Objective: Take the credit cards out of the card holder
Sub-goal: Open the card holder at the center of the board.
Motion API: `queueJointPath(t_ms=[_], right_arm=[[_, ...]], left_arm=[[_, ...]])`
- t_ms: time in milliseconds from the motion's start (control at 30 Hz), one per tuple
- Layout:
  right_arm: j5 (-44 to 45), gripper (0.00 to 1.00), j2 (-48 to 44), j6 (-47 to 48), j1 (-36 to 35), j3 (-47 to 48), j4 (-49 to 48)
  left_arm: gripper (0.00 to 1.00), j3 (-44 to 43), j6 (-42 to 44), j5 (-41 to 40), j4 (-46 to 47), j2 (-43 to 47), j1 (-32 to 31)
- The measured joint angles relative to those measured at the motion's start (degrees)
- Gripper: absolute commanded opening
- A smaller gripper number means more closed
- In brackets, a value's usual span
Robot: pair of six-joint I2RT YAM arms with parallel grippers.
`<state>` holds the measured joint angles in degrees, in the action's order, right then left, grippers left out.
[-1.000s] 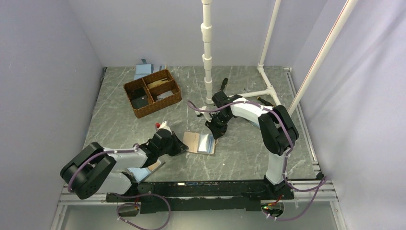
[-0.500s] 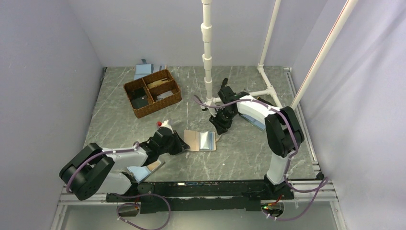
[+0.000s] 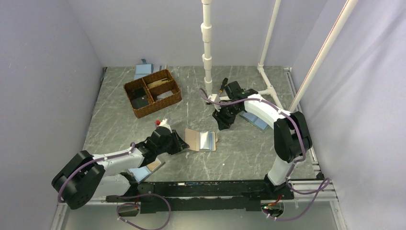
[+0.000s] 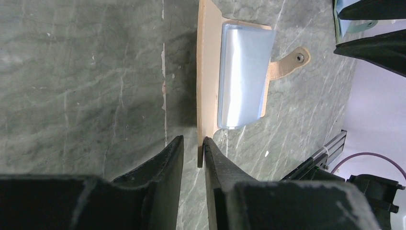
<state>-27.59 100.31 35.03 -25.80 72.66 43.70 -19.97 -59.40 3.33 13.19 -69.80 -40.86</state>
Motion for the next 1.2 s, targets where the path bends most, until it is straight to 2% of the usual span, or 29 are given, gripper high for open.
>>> queueJointPath(t_ms=[233,400,500,633,700,800,1000,1200], right_arm=[[-7.1,0.41,-3.76,-0.07,0.22,-0.31,-0.02],[-13.4,0.39,-4.85,-0.96,0.22,-0.33,-0.07],[-15.58,0.36,-4.57,-2.14,0.2,-0.33,-0.13],[-16.61,0.23,-3.1,-5.25,-0.02,-0.42,-1.42],[-16.35,0.17,-1.95,-7.19,-0.22,-0.5,-2.49],[-15.3,0.13,-0.09,-10.34,-0.59,-0.94,-4.39],[-8.94,0.09,2.03,-16.13,-2.03,-1.97,-8.57],[-2.69,0.08,4.61,-20.35,-3.06,-2.29,-12.15]], left_arm=[[0.38,-0.68,1.53,-0.87,-5.4,5.42,0.0],[0.47,-1.51,3.65,-1.68,-9.53,12.57,0.0],[0.62,-2.12,5.16,-1.55,-10.58,16.02,0.0],[0.92,-2.14,6.54,0.57,-8.94,19.85,0.0],[0.99,-1.77,6.47,1.88,-5.99,20.52,0.0],[0.98,-0.85,6.14,4.26,-1.33,20.0,0.0],[0.77,-1.77,6.23,9.18,3.19,12.68,-0.2],[0.6,-9.4,8.52,9.25,1.42,3.72,-3.58]])
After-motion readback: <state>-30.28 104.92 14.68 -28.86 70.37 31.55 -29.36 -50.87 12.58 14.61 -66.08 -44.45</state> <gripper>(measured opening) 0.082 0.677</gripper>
